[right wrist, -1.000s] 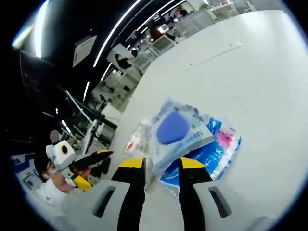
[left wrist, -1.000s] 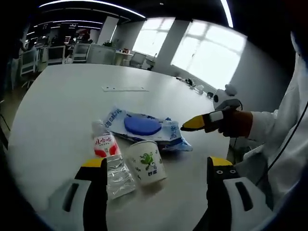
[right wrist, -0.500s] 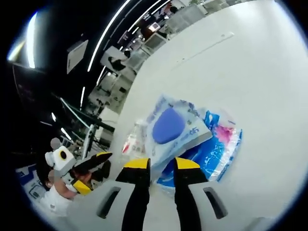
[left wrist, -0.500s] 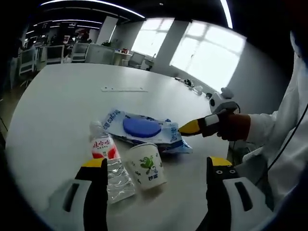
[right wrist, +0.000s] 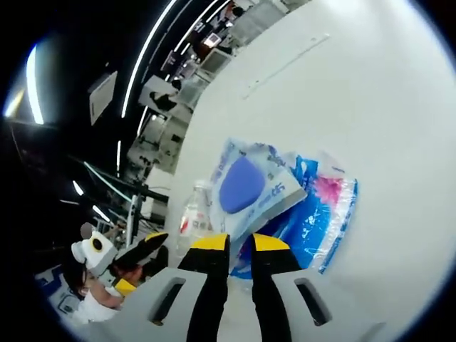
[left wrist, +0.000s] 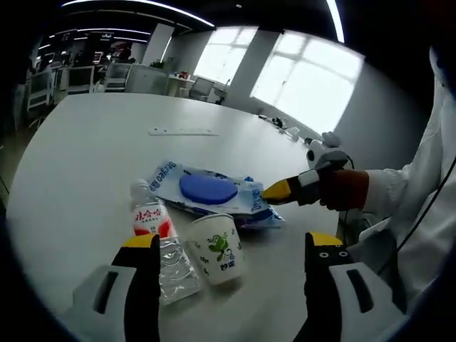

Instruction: Arrange the tabletop items into an orderly group along one side of the table until the central work area is clear of visible clutter.

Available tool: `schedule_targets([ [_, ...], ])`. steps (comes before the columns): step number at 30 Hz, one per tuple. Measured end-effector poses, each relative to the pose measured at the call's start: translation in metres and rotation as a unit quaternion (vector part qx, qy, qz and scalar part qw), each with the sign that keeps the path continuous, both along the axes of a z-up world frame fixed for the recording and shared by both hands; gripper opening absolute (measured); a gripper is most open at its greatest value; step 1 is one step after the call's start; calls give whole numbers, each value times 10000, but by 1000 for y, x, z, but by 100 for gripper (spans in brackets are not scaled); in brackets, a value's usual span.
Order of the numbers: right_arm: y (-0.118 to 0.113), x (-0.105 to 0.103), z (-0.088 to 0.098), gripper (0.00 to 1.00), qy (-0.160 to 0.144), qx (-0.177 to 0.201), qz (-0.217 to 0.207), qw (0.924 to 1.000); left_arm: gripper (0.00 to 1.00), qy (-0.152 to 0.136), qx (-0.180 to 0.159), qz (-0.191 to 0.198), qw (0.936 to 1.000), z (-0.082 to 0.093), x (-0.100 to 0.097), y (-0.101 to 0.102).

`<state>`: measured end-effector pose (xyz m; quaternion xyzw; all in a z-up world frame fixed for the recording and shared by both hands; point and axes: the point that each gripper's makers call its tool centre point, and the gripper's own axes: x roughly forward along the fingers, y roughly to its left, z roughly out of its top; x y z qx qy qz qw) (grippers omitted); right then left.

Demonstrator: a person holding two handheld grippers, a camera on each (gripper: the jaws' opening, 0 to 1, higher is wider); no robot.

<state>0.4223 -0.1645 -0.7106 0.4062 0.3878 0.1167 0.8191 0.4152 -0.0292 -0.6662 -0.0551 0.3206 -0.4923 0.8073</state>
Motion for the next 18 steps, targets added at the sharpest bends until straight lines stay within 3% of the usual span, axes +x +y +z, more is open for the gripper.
schedule_targets([
  [4, -1, 1, -2, 8, 84, 85, -92, 9999, 85, 2, -16, -21, 10000, 0, 0, -2],
  [7, 1, 3, 2, 12, 203, 482, -338, 9981, 85, 2, -25, -27, 10000, 0, 0, -2],
  [18, 0, 1, -5, 3, 335, 383, -361, 9981, 84, 33, -73, -46, 10000, -1, -1, -6],
])
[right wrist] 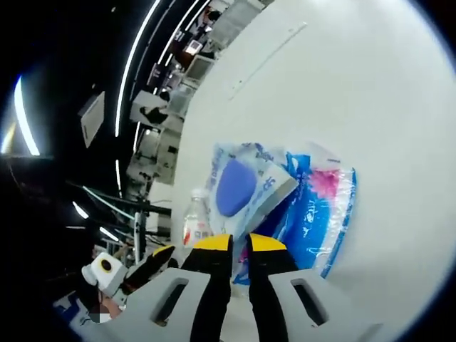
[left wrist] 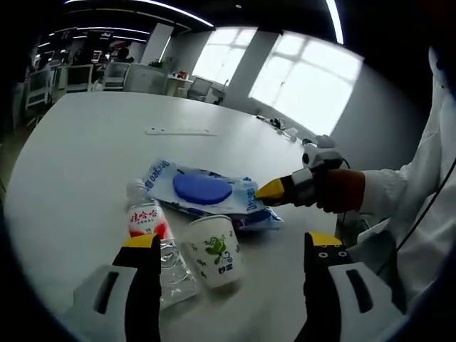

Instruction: Arrange the tabletop items into an orderly group along one side of the table until the central work area is clear of visible clutter.

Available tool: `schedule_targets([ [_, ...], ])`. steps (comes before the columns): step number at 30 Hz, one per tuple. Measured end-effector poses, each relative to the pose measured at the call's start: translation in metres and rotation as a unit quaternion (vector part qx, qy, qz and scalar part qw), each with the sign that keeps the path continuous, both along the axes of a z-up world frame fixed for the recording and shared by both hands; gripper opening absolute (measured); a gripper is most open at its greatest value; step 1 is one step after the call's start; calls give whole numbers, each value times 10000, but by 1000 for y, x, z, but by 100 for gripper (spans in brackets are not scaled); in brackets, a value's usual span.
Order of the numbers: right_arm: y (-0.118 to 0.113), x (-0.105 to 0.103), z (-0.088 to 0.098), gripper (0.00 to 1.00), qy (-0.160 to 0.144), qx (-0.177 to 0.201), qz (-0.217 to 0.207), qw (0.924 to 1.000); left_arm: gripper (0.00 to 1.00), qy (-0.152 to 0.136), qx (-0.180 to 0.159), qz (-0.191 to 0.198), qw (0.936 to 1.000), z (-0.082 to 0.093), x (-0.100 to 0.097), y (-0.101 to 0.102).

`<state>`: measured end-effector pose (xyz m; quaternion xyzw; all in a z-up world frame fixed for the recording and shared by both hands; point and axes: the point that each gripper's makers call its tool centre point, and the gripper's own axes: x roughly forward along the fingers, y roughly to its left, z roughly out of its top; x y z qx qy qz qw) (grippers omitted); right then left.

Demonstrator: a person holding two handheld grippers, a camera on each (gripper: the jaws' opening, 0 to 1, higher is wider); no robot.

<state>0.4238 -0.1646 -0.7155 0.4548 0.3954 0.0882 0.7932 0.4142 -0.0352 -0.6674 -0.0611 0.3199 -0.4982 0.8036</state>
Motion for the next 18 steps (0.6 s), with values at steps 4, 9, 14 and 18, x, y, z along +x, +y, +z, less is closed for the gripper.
schedule_targets([
  [4, -1, -1, 1, 0, 34, -19, -13, 10000, 84, -19, -1, 20, 10000, 2, 3, 0],
  [9, -3, 0, 1, 0, 50, -16, -62, 10000, 84, -70, -5, 20, 10000, 5, 12, -1],
  [14, -3, 0, 3, 0, 35, 6, -70, 10000, 82, -185, -68, 75, 9998, 13, 35, -4],
  [18, -5, 1, 4, 0, 33, 29, -101, 9999, 81, -349, -80, 35, 9994, 24, 55, -10],
])
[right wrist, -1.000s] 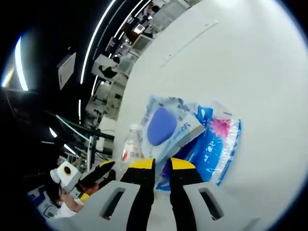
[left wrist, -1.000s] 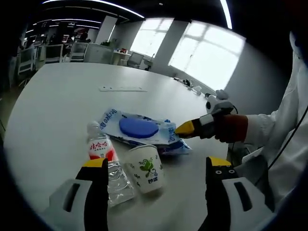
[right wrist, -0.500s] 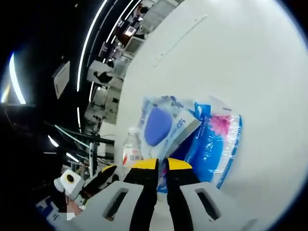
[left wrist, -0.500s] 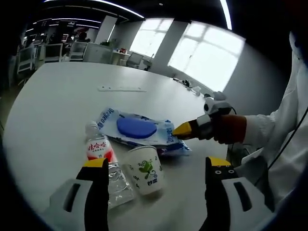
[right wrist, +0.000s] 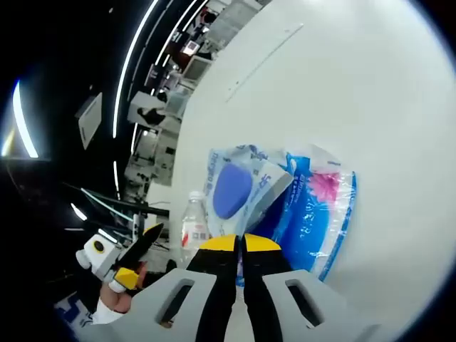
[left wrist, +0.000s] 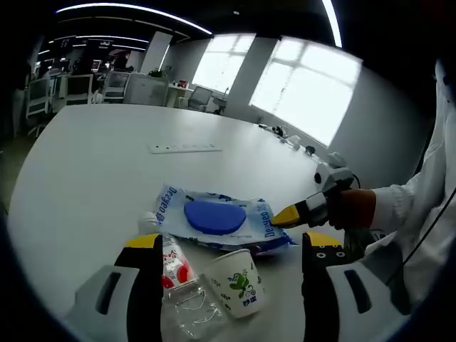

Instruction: Arrange the tabletop items into an orderly group along one side of the table until the central work area is clear of visible clutter.

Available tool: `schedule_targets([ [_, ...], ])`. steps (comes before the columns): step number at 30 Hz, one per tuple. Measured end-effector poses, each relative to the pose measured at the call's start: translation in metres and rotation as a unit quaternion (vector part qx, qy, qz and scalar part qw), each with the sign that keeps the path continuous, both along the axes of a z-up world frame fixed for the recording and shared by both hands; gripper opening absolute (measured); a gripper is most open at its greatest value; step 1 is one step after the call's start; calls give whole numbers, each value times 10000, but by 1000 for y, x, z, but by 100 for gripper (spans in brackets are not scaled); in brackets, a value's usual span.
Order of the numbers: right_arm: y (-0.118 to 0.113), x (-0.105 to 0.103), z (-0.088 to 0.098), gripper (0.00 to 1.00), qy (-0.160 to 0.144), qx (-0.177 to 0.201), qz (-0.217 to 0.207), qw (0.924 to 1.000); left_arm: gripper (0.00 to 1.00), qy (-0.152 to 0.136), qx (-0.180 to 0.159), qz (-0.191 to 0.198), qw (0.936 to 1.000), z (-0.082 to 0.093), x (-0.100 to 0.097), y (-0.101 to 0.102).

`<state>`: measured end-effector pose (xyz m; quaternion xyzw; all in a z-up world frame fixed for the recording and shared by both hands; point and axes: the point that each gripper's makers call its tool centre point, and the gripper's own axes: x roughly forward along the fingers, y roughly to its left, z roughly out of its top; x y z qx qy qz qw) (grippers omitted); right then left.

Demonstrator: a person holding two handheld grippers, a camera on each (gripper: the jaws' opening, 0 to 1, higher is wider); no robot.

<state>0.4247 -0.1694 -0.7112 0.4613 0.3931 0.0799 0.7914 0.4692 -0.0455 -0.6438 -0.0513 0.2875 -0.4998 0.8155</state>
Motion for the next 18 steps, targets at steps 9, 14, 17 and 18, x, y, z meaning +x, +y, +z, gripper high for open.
schedule_targets([
  [9, -2, 1, 3, 0, -39, 9, -5, 10000, 76, -275, 185, -175, 9993, 9, 53, -19],
  [14, -2, 1, 1, 0, -32, 9, 7, 10000, 71, -133, 592, -340, 9976, -12, 80, -32],
  [17, -2, 1, 1, 0, -29, 22, -10, 10000, 67, 122, 702, -421, 9966, -29, 93, -42],
  [18, -2, 1, 1, 0, -29, 20, -7, 10000, 66, 185, 703, -458, 9963, -34, 96, -46],
])
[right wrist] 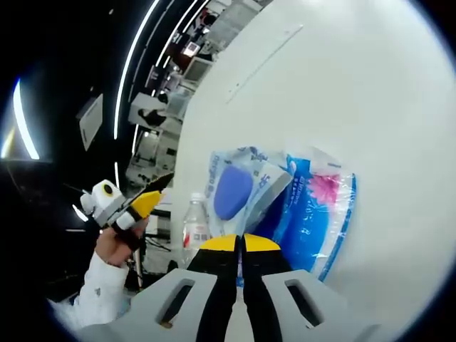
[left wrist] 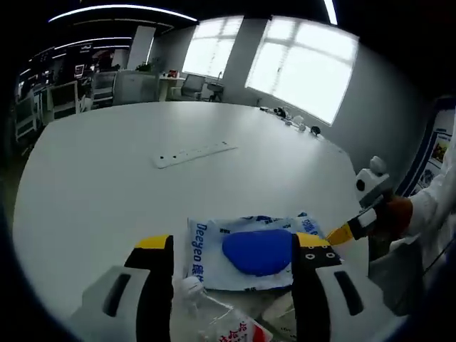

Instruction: Arrange the tabletop items into an orderly group along one side of the table until the central work area is clear of visible clutter.

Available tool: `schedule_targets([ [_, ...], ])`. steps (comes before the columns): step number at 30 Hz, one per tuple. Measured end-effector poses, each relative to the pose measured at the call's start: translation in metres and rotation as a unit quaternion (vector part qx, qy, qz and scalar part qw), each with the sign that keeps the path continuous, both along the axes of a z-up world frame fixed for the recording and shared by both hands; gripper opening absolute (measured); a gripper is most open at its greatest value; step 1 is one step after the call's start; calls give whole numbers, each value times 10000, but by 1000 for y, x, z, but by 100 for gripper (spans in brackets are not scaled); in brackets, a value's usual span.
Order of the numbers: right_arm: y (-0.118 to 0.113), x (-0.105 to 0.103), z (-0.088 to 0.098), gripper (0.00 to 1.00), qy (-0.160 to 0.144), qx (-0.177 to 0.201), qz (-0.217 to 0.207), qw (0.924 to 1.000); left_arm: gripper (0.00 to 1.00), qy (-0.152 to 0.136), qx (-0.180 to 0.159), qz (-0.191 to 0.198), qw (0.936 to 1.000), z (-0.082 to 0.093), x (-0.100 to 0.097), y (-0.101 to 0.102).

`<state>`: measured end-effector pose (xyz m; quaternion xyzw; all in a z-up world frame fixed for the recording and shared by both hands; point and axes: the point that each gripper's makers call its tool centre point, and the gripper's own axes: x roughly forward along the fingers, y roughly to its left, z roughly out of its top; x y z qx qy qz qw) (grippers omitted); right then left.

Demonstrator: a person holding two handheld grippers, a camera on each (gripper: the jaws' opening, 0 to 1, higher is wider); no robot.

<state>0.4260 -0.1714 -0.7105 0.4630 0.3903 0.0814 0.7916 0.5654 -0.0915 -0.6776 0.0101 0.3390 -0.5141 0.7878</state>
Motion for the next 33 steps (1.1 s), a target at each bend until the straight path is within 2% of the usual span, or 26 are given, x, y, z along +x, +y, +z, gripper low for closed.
schedule_targets([
  [1, 0, 0, 0, 0, 0, -4, 2, 10000, 65, 151, 131, -36, 9998, -10, 2, -2],
  [2, 0, 0, 0, 0, 0, 2, -5, 10000, 64, 140, 237, -91, 9996, -16, 5, -3],
  [5, 0, 1, 0, 0, -10, -5, 1, 10000, 62, 393, 335, -168, 9985, -30, 8, -10],
  [11, -1, 1, -1, 0, -8, -3, -14, 10000, 58, 535, 550, -311, 9966, -47, 15, -14],
  [16, 0, 1, -2, 0, -11, -19, 1, 10000, 46, 859, 783, -551, 9917, -65, 12, -13],
  [27, 0, 0, -2, 0, -47, -54, 17, 10000, 26, 939, 810, -606, 9904, -72, 16, -13],
  [33, 0, 0, -3, 0, -49, -50, 16, 10000, 12, 791, 848, -571, 9916, -75, 24, -8],
])
